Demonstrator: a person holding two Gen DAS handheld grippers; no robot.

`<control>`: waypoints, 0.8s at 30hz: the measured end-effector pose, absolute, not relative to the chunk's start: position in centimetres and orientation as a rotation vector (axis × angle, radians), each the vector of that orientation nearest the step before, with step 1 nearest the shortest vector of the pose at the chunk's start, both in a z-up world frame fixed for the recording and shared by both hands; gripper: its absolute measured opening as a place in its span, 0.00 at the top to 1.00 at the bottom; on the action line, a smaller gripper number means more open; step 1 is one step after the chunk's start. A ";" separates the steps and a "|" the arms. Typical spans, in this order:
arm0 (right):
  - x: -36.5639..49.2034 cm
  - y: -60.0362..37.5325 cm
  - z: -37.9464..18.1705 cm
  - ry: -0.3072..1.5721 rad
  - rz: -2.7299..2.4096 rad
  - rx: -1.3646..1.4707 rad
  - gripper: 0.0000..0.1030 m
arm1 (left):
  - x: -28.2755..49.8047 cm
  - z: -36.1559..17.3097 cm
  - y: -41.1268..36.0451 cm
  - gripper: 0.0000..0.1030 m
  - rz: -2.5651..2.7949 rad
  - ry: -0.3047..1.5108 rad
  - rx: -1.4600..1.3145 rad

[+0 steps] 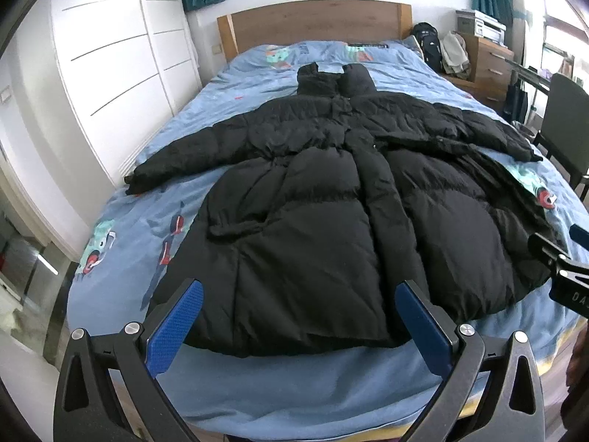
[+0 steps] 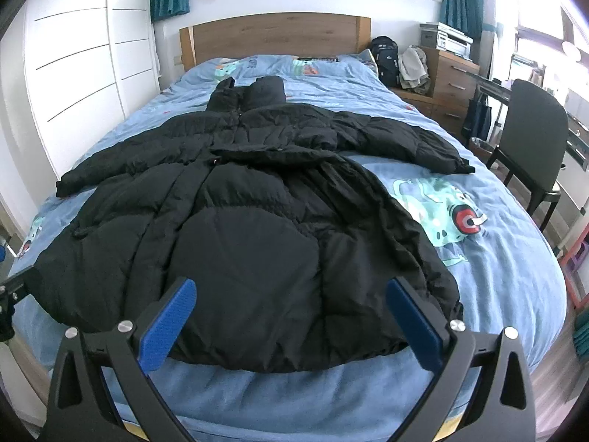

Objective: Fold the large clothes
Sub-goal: 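Lower the right tool onto the coat sleeve cuff and grasp it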

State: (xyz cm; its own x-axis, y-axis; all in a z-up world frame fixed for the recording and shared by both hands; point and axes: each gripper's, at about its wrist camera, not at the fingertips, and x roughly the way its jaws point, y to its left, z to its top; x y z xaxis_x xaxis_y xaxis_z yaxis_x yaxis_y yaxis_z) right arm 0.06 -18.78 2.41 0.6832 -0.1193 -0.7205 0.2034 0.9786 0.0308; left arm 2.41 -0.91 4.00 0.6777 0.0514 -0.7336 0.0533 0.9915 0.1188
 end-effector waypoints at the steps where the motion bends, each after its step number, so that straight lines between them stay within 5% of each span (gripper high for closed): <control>1: 0.2 -18.9 2.4 0.800 -0.183 0.112 0.00 | 2.5 4.1 -0.9 0.01 -0.001 0.829 0.134; 24: 6.9 -23.2 2.9 0.821 -0.174 0.199 0.00 | 9.9 4.0 1.4 0.01 -0.043 0.847 0.058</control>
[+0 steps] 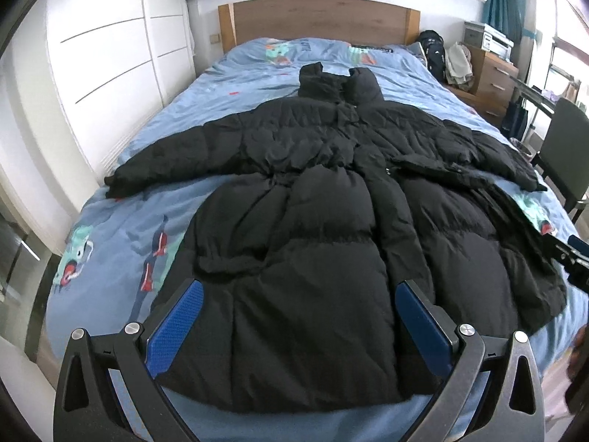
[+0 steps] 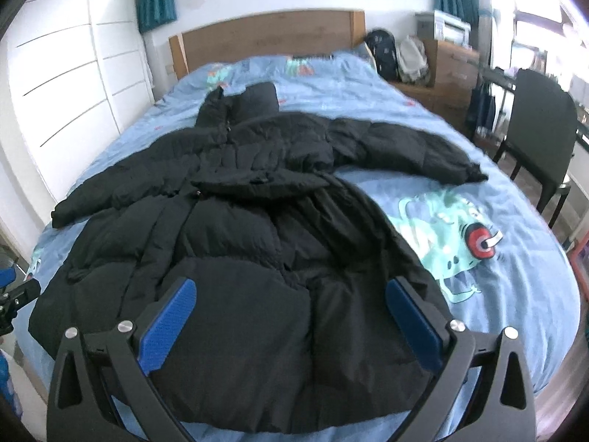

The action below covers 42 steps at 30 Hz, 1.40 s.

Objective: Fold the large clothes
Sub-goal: 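Lower the right tool onto the coat sleeve cuff and grasp it, then lift the sleeve cuff with the right tool and fold it across the coat body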

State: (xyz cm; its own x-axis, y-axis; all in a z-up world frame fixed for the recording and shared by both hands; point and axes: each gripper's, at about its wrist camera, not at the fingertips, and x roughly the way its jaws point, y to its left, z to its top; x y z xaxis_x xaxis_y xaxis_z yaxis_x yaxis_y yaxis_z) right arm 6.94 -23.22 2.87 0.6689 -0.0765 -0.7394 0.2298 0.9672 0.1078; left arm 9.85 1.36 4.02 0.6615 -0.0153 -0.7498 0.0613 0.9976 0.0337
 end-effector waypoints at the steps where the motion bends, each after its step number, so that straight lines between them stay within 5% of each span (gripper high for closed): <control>1: 7.4 -23.6 2.7 0.829 -0.181 0.208 0.00 | 10.4 3.9 1.5 0.01 -0.044 0.848 0.054; 21: 22.7 -43.9 -3.3 0.817 -0.510 0.570 0.00 | 32.5 2.1 -2.0 0.01 -0.169 0.827 0.105; 42: 21.7 -59.4 -12.4 0.542 -0.485 1.356 0.00 | 39.0 -0.1 -6.0 0.01 -0.055 1.095 0.050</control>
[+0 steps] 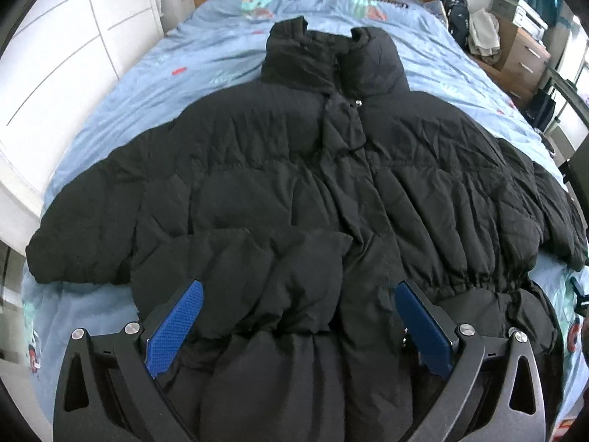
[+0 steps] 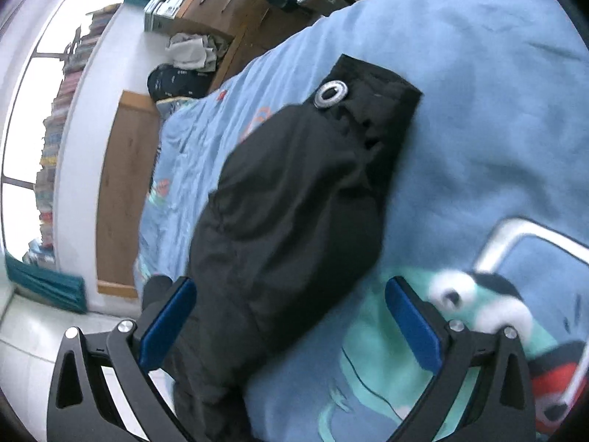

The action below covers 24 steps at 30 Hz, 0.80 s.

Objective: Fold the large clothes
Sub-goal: 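Lift the sleeve cuff with the right tool and fold it across the coat body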

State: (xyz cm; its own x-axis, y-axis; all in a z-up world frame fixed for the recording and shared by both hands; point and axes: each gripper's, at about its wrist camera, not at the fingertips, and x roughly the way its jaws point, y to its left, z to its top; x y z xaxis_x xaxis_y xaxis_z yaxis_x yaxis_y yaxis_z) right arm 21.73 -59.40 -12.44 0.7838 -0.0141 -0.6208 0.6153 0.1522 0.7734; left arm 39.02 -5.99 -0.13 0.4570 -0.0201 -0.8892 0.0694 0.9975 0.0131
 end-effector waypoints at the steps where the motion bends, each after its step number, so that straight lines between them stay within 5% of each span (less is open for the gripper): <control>1: 22.1 -59.8 -12.6 0.535 -0.488 1.371 0.01 | 39.1 -0.2 -6.1 0.01 -0.056 1.103 0.051; 3: 22.5 -60.6 -13.0 0.518 -0.497 1.395 0.08 | 39.2 -0.3 -6.2 0.01 -0.054 1.116 0.054; 5: 22.8 -61.3 -13.2 0.505 -0.498 1.421 0.31 | 39.2 -0.2 -6.3 0.01 -0.055 1.120 0.060; 9: 23.9 -62.4 -13.9 0.522 -0.511 1.452 0.47 | 39.3 0.0 -5.9 0.01 -0.060 1.133 0.064; 14: 24.6 -62.4 -13.9 0.541 -0.540 1.478 0.83 | 39.2 0.6 -4.3 0.01 -0.045 1.148 0.037; 24: 30.4 -60.3 -3.6 0.575 -0.492 1.258 0.92 | 38.0 4.8 1.6 0.01 0.076 1.067 -0.023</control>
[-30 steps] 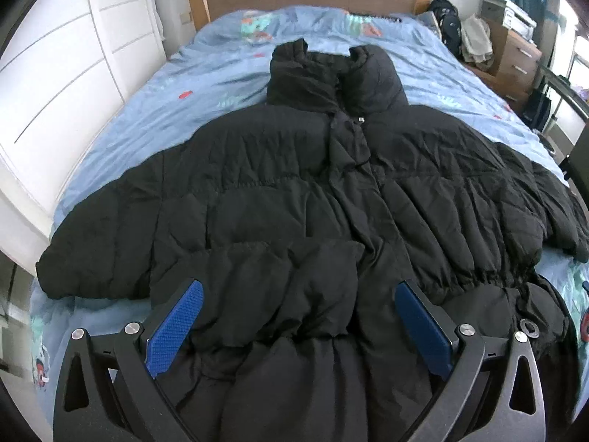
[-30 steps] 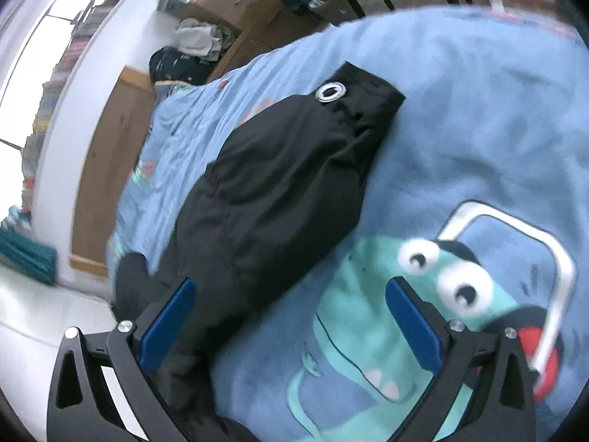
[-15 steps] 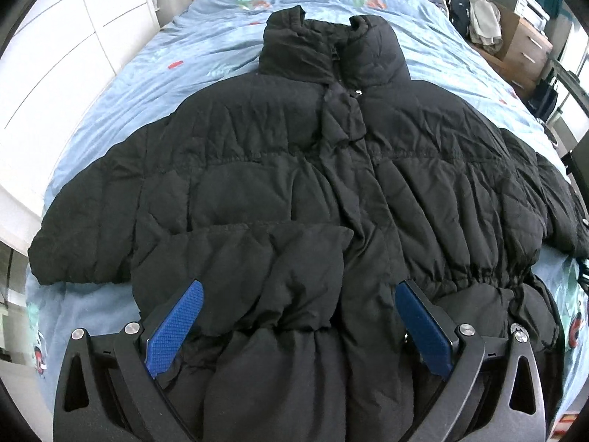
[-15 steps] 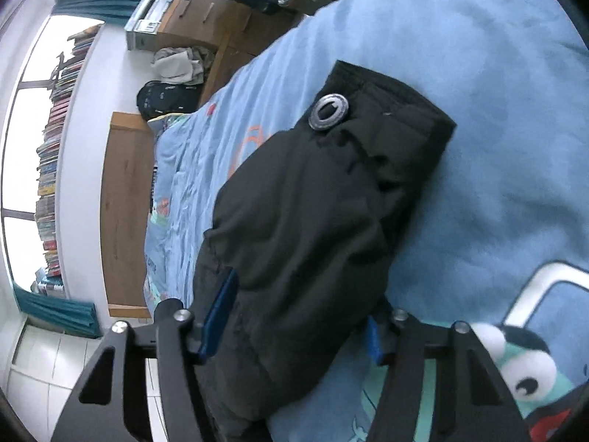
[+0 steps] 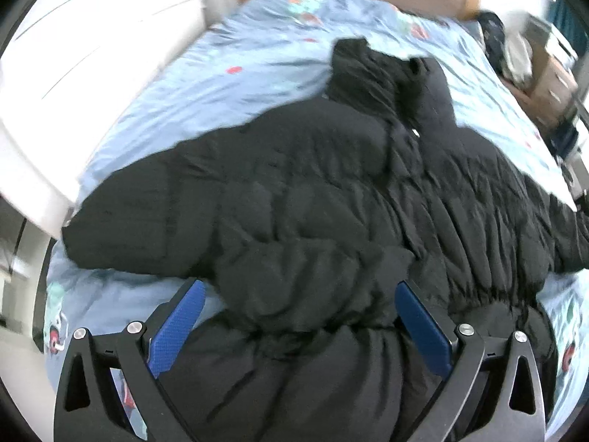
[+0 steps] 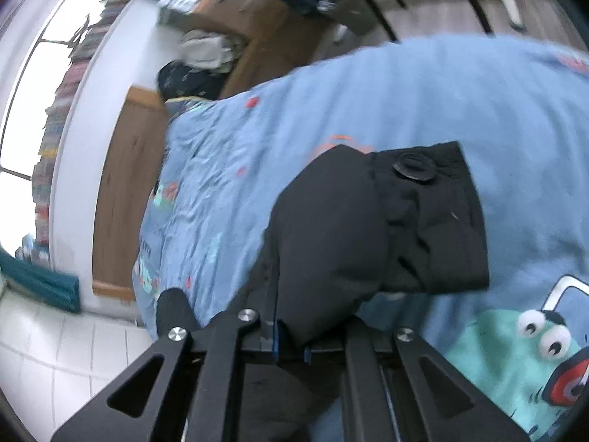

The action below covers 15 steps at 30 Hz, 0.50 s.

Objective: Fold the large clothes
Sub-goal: 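Lift the sleeve cuff with the right tool and fold it across the coat body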

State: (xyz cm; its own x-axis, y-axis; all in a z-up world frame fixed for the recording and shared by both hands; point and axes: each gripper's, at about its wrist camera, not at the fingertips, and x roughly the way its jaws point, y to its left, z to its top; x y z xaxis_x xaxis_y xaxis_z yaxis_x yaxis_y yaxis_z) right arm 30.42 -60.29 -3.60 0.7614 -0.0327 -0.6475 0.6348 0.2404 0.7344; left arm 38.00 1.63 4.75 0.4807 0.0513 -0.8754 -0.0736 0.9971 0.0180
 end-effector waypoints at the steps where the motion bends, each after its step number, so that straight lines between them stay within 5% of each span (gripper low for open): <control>1: 31.5 -59.7 -2.2 0.577 -0.474 1.231 0.92 | 37.9 5.2 2.2 0.01 0.082 1.062 -0.033; 15: 43.4 -45.7 8.7 0.682 -0.179 0.953 0.92 | 34.9 8.9 12.5 0.01 0.197 1.065 -0.175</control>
